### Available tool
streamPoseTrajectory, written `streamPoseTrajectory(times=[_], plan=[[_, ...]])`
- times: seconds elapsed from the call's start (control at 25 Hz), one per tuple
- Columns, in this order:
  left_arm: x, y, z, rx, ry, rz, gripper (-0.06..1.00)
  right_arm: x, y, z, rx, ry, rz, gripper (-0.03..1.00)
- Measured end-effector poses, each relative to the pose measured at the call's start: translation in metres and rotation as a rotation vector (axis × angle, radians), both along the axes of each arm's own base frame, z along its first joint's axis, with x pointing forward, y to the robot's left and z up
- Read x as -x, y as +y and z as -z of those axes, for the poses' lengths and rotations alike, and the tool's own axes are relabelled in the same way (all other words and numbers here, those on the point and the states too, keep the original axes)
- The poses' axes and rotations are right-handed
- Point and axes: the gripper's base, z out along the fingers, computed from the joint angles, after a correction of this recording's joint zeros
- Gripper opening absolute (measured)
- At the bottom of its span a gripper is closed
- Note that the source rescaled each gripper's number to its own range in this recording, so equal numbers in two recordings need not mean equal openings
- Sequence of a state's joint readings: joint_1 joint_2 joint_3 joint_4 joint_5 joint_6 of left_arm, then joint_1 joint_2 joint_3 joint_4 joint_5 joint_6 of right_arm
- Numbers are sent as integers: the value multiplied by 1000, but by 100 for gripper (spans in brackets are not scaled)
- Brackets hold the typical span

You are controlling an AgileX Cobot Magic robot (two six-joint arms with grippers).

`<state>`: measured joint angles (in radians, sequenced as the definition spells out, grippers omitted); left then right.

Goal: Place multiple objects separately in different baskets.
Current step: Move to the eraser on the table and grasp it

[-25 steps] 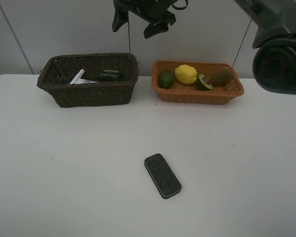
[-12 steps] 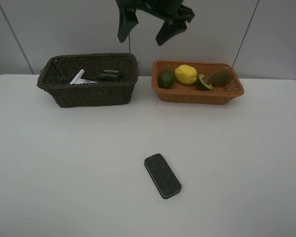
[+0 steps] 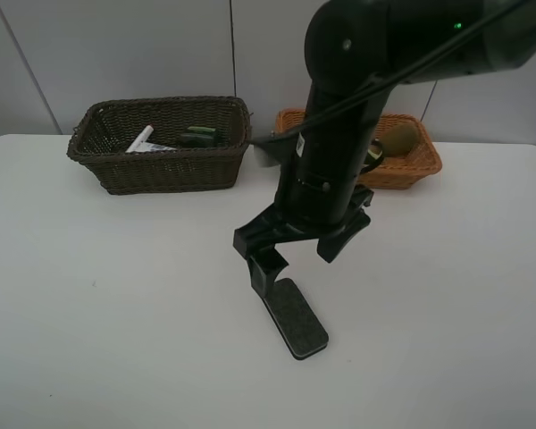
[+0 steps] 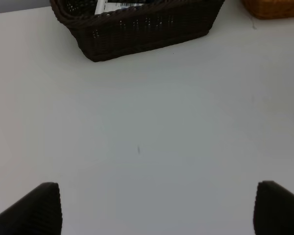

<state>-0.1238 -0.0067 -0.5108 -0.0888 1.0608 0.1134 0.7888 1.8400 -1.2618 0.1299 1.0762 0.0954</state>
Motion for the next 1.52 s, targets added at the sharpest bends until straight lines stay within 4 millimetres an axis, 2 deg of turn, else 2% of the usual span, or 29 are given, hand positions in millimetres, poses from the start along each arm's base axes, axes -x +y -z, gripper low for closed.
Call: streamPoseTrajectory(times=[0.12, 0.36, 0.64, 0.76, 1.08, 1.12, 1.2, 1.28, 1.32, 1.52], plan=[[0, 0, 0, 0, 0, 0, 100, 3, -6, 18, -12, -24, 12, 99], [0, 0, 0, 0, 0, 0, 100, 2, -6, 38, -61, -90, 44, 99], [0, 0, 0, 0, 0, 0, 100, 0, -5, 85, 30, -19, 37, 99], [0, 0, 0, 0, 0, 0, 100, -1, -5, 98, 53, -9, 29, 99], [0, 0, 0, 0, 0, 0, 100, -4, -4, 99, 40, -24, 39, 97], [0, 0, 0, 0, 0, 0, 100, -4, -4, 99, 40, -24, 38, 93], [0, 0, 0, 0, 0, 0, 100, -5, -5, 100, 41, -26, 37, 74], [0, 0, 0, 0, 0, 0, 100, -6, -5, 101, 39, -29, 41, 35], [0, 0, 0, 0, 0, 0, 100, -6, -5, 101, 37, -29, 43, 22], [0, 0, 0, 0, 0, 0, 100, -7, -5, 101, 38, -31, 42, 24]])
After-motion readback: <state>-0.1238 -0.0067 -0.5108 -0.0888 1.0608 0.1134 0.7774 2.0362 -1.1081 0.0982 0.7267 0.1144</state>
